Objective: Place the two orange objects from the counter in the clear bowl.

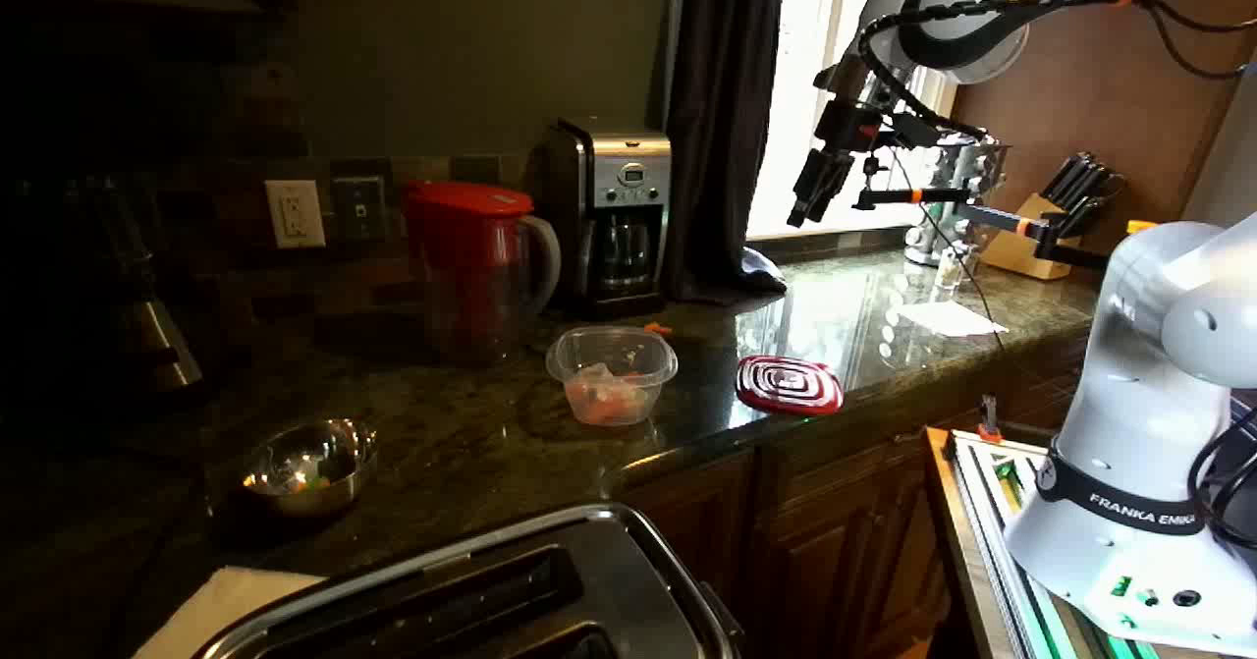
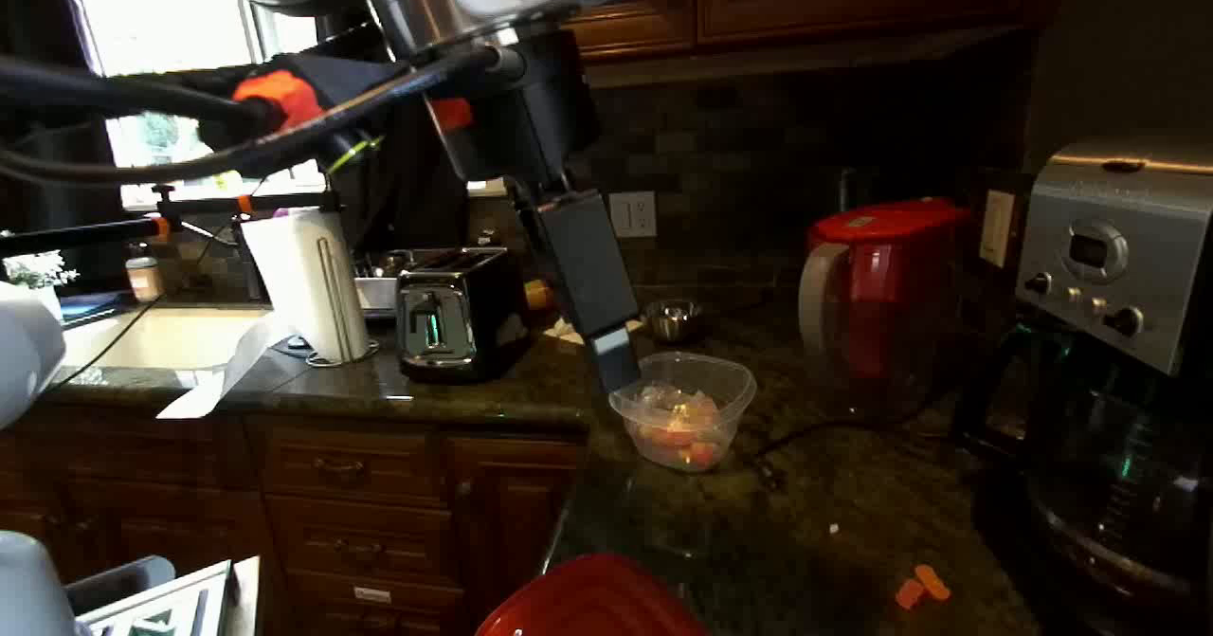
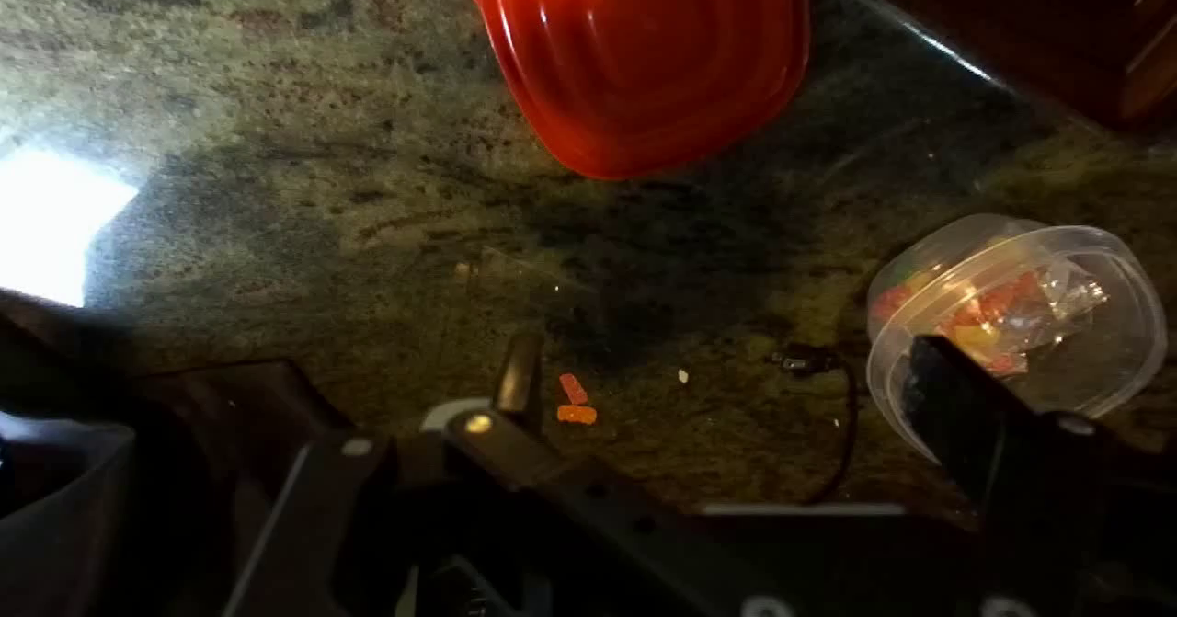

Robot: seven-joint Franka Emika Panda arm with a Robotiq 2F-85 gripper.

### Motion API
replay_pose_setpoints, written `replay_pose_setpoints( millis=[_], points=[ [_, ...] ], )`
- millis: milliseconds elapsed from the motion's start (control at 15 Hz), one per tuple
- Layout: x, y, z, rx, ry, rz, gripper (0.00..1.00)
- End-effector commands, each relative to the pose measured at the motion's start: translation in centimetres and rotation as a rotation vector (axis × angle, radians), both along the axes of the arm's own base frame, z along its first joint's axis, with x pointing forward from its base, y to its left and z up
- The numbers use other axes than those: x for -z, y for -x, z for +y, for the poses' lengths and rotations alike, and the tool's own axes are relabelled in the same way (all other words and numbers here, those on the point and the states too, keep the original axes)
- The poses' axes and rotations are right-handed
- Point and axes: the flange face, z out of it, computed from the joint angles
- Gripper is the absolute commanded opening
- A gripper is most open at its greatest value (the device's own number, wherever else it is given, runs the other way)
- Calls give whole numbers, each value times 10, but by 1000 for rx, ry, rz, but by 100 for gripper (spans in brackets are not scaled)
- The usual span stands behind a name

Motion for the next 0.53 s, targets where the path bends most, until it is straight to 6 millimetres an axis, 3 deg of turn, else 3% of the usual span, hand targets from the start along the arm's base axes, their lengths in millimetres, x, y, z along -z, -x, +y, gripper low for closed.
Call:
replay_pose_setpoints(
  millis=[0,267,467],
  points=[
    [-1,0,0,0,0,1,100],
    [-3,-4,0,7,-5,-23,100],
    [-1,-33,-2,25,-16,23,100]
  ],
)
